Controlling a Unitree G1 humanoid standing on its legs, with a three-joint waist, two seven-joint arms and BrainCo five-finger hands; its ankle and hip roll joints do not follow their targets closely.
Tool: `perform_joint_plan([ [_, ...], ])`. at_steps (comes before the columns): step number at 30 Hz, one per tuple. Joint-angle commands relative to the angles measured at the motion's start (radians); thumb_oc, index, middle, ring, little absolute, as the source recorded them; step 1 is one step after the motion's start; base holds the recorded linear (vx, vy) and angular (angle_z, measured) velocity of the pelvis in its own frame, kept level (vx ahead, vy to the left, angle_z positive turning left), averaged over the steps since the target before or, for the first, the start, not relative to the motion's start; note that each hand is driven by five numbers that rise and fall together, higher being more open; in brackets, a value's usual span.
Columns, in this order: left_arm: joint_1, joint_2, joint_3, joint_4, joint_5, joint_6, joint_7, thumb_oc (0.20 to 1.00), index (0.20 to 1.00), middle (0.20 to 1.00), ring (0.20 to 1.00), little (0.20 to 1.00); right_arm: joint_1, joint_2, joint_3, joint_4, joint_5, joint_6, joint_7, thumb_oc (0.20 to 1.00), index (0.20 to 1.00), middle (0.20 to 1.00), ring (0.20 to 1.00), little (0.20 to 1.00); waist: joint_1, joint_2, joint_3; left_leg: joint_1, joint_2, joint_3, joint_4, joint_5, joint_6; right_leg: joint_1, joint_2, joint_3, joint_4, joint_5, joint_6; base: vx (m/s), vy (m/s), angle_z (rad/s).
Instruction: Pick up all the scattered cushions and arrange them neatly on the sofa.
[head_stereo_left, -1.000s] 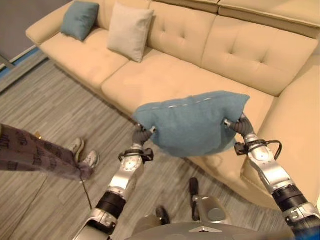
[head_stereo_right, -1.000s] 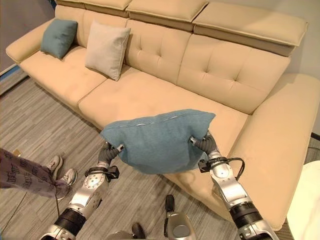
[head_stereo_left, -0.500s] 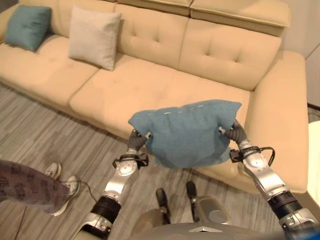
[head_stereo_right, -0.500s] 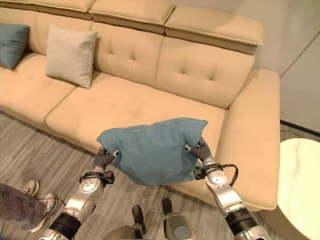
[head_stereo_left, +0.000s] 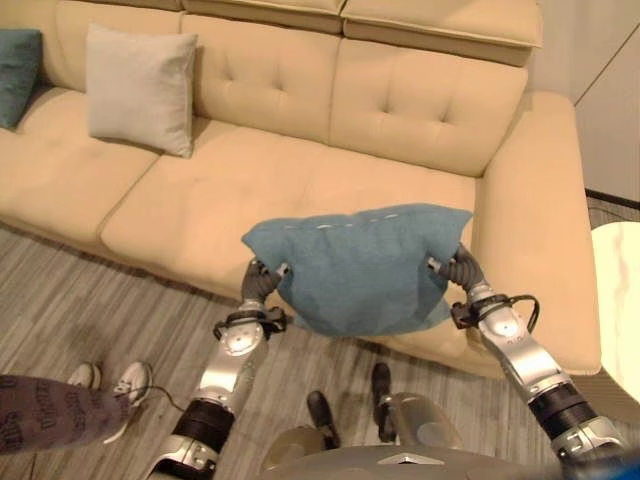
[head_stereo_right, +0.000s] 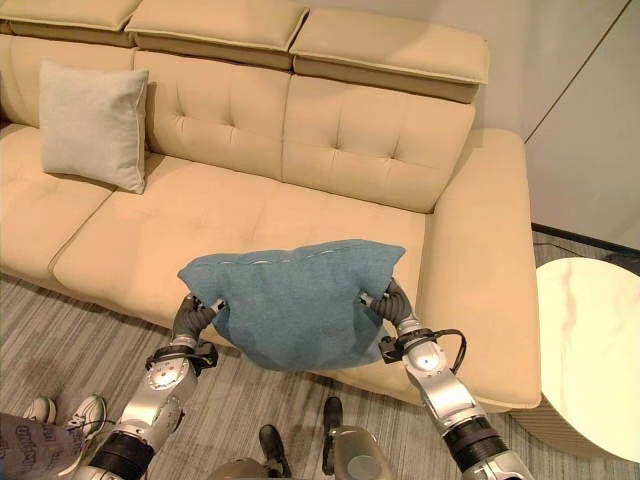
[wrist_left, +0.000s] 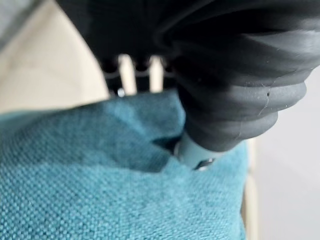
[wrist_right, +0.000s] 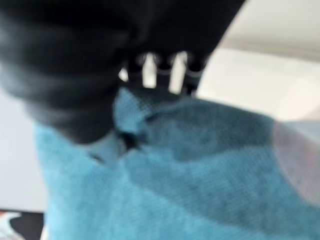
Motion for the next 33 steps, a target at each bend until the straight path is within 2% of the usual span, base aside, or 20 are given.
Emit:
perform_joint_plan([
  [1,-0.018,-0.004,-0.042,-0.127,0.048,-0.084,-0.067,0.2,0.2,0.2,0.2,0.2,-0.068,0.069,0.025,-0.12,0.047,-0.11,0.034,0.2,0.2,0.2,0.2,0.2,0.007,-0.032,-0.103,0.002,-0.049,-0.041,0.057,-0.044,-0.058,0.055,-0.038,0.02,-0.045,0.018,0.102,0.06,-0.034,0.06],
  [3,-0.016,-0.005,-0.043,-0.127,0.049,-0.082,-0.067,0.2,0.2,0.2,0.2,0.2,-0.064,0.068,0.024,-0.119,0.043,-0.109,0.034,0.2,0.2,0.2,0.2,0.2,0.007,-0.032,-0.105,0.005,-0.049,-0.042,0.054,-0.043,-0.06,0.066,-0.038,0.017,-0.053,0.018,0.103,0.04,-0.018,0.08],
  [4,0.011,0.052,-0.023,-0.143,0.088,-0.053,-0.094,0.2,0.2,0.2,0.2,0.2,0.077,0.101,-0.095,-0.007,0.0,-0.084,0.0,0.2,0.2,0.2,0.2,0.2,0.031,-0.088,-0.148,0.018,0.011,-0.018,0.006,-0.03,-0.084,0.073,-0.108,-0.139,-0.076,0.089,0.154,0.0,0.008,0.08],
  [12,0.021,0.046,-0.012,-0.149,0.087,-0.05,-0.09,0.2,0.2,0.2,0.2,0.2,0.079,0.107,-0.091,0.003,0.0,-0.083,0.001,0.2,0.2,0.2,0.2,0.2,0.036,-0.089,-0.155,0.025,0.011,-0.009,0.006,-0.028,-0.081,0.09,-0.111,-0.14,-0.084,0.091,0.158,0.01,0.013,0.08],
  [20,0.013,0.042,-0.013,-0.145,0.087,-0.055,-0.077,0.2,0.2,0.2,0.2,0.2,0.048,0.111,-0.069,0.011,-0.009,-0.078,-0.001,0.2,0.2,0.2,0.2,0.2,0.052,-0.093,-0.146,0.027,0.001,-0.006,0.022,-0.047,-0.065,0.081,-0.122,-0.122,-0.059,0.097,0.171,0.02,0.056,-0.06],
  [22,0.015,0.044,-0.015,-0.147,0.08,-0.053,-0.074,0.2,0.2,0.2,0.2,0.2,0.04,0.114,-0.062,0.014,-0.012,-0.074,0.0,0.2,0.2,0.2,0.2,0.2,0.057,-0.095,-0.143,0.025,-0.006,-0.008,0.036,-0.062,-0.055,0.07,-0.131,-0.11,-0.032,0.093,0.177,0.03,0.114,-0.12],
  [24,0.013,0.045,-0.018,-0.148,0.07,-0.051,-0.067,0.2,0.2,0.2,0.2,0.2,0.033,0.116,-0.056,0.011,-0.015,-0.072,-0.002,0.2,0.2,0.2,0.2,0.2,0.06,-0.092,-0.127,0.031,-0.014,-0.022,0.047,-0.08,-0.039,0.042,-0.151,-0.094,0.051,0.092,0.184,0.02,0.144,-0.13],
  [25,0.009,0.048,-0.018,-0.148,0.067,-0.051,-0.061,0.2,0.2,0.2,0.2,0.2,0.027,0.12,-0.053,0.009,-0.019,-0.07,-0.004,0.2,0.2,0.2,0.2,0.2,0.056,-0.092,-0.114,0.032,-0.021,-0.027,0.051,-0.081,-0.029,-0.001,-0.172,-0.076,0.131,0.134,0.195,0.02,0.13,-0.25],
  [26,0.009,0.048,-0.018,-0.148,0.067,-0.051,-0.061,0.2,0.2,0.2,0.2,0.2,0.027,0.12,-0.053,0.009,-0.019,-0.07,-0.004,0.2,0.2,0.2,0.2,0.2,0.057,-0.092,-0.115,0.031,-0.021,-0.026,0.051,-0.081,-0.029,-0.003,-0.172,-0.076,0.131,0.134,0.195,-0.01,0.115,-0.3],
  [28,0.005,0.052,-0.015,-0.142,0.069,-0.054,-0.049,0.2,0.2,0.2,0.2,0.2,0.015,0.125,-0.042,0.011,-0.018,-0.074,-0.006,0.2,0.2,0.2,0.2,0.2,0.052,-0.081,-0.097,0.042,-0.015,-0.031,0.054,-0.091,-0.018,-0.074,-0.158,-0.078,0.226,0.124,0.189,0.07,0.103,-0.21],
  [30,0.009,0.049,-0.014,-0.136,0.064,-0.054,-0.053,0.2,0.2,0.2,0.2,0.2,0.018,0.121,-0.042,0.017,-0.012,-0.074,-0.001,0.2,0.2,0.2,0.2,0.2,0.035,-0.081,-0.096,0.058,-0.025,-0.042,0.041,-0.095,-0.018,-0.117,-0.106,-0.058,0.188,0.095,0.17,0.13,0.064,-0.27],
  [31,0.009,0.048,-0.014,-0.136,0.064,-0.054,-0.054,0.2,0.2,0.2,0.2,0.2,0.018,0.121,-0.042,0.017,-0.012,-0.074,-0.001,0.2,0.2,0.2,0.2,0.2,0.035,-0.079,-0.097,0.059,-0.024,-0.042,0.04,-0.095,-0.019,-0.117,-0.105,-0.058,0.188,0.094,0.17,0.11,0.024,-0.12],
  [33,0.003,0.051,-0.01,-0.131,0.066,-0.055,-0.054,0.2,0.2,0.2,0.2,0.2,0.006,0.113,-0.042,0.021,-0.003,-0.077,-0.004,0.2,0.2,0.2,0.2,0.2,0.037,-0.082,-0.094,0.072,-0.042,-0.041,0.034,-0.102,-0.017,-0.14,-0.093,-0.114,0.117,0.103,0.159,0.15,0.001,0.04],
])
